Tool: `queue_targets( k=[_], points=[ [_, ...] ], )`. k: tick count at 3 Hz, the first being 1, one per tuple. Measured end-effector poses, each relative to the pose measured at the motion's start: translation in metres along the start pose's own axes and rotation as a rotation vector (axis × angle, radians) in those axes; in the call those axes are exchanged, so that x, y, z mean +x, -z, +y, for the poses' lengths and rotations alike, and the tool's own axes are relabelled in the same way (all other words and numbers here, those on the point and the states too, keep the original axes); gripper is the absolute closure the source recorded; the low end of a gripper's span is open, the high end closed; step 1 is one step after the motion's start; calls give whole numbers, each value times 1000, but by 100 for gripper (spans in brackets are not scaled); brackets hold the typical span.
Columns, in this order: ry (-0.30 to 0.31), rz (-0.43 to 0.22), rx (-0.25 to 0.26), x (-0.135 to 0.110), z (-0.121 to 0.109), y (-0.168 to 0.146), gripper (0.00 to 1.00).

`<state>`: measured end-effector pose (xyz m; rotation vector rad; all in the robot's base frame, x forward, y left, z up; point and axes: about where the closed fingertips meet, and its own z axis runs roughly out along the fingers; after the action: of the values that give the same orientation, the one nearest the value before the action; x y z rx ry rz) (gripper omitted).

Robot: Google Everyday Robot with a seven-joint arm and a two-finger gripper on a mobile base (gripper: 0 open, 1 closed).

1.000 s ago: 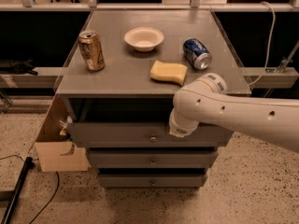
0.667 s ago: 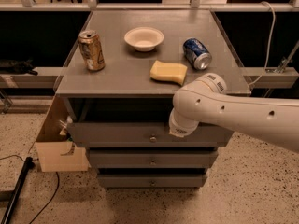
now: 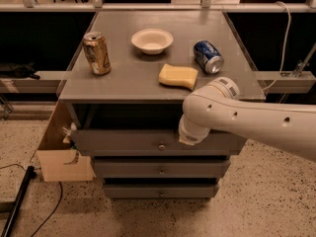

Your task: Open top drawer

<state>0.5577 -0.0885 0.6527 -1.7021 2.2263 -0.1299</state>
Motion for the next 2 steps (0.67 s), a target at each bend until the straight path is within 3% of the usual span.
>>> queue_targets(
  k=[1, 2],
  points=[
    [0, 0, 0, 0, 0, 0, 81],
    [1, 1, 0, 0, 0, 0, 85]
  ],
)
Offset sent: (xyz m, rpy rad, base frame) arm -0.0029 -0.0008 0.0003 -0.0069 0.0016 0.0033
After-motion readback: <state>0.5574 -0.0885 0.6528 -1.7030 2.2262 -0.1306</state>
